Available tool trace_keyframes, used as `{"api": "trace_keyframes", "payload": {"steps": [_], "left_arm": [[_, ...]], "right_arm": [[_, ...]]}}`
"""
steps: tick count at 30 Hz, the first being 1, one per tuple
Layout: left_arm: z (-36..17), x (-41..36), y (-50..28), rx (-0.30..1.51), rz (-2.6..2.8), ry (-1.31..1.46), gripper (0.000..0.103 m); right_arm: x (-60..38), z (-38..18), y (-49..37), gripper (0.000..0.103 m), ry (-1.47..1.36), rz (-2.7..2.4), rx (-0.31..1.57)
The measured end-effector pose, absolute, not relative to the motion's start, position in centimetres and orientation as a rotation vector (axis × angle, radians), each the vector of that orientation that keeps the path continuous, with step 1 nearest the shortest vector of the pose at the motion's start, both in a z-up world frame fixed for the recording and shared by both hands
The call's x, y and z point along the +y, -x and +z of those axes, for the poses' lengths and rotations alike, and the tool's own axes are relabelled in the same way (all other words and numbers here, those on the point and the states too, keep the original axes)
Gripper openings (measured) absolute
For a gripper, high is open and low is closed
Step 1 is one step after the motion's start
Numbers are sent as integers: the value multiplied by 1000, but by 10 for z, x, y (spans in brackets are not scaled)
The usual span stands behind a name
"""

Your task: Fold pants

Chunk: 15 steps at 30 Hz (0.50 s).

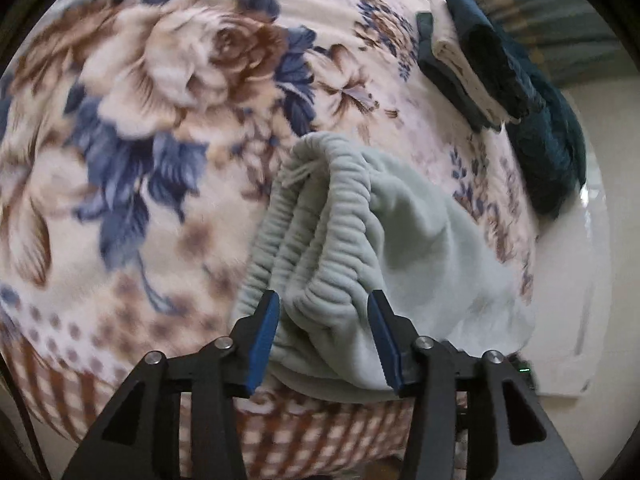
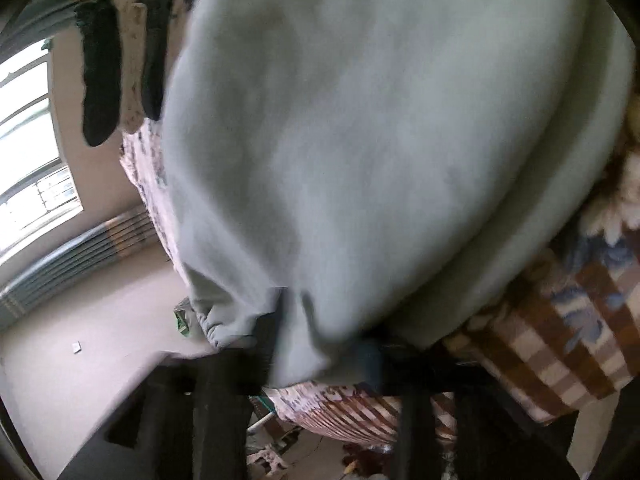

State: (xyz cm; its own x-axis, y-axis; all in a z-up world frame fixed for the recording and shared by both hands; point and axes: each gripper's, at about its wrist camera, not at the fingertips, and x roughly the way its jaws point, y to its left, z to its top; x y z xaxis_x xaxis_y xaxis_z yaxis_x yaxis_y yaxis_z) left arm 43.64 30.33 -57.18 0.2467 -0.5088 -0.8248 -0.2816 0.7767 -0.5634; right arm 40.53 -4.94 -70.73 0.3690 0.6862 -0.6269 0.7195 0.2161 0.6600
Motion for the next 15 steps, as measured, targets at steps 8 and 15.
{"api": "trace_keyframes", "payload": {"steps": [8,15], "left_arm": [[-552,278,-391,1300,-245,1058,52],[-616,232,-415,1341,-306,1387,56]], "right_arm": [[-48,-668,-418,10,-1627,16,1151],[-55,-651,-424,10,-1571,48,1181]]}}
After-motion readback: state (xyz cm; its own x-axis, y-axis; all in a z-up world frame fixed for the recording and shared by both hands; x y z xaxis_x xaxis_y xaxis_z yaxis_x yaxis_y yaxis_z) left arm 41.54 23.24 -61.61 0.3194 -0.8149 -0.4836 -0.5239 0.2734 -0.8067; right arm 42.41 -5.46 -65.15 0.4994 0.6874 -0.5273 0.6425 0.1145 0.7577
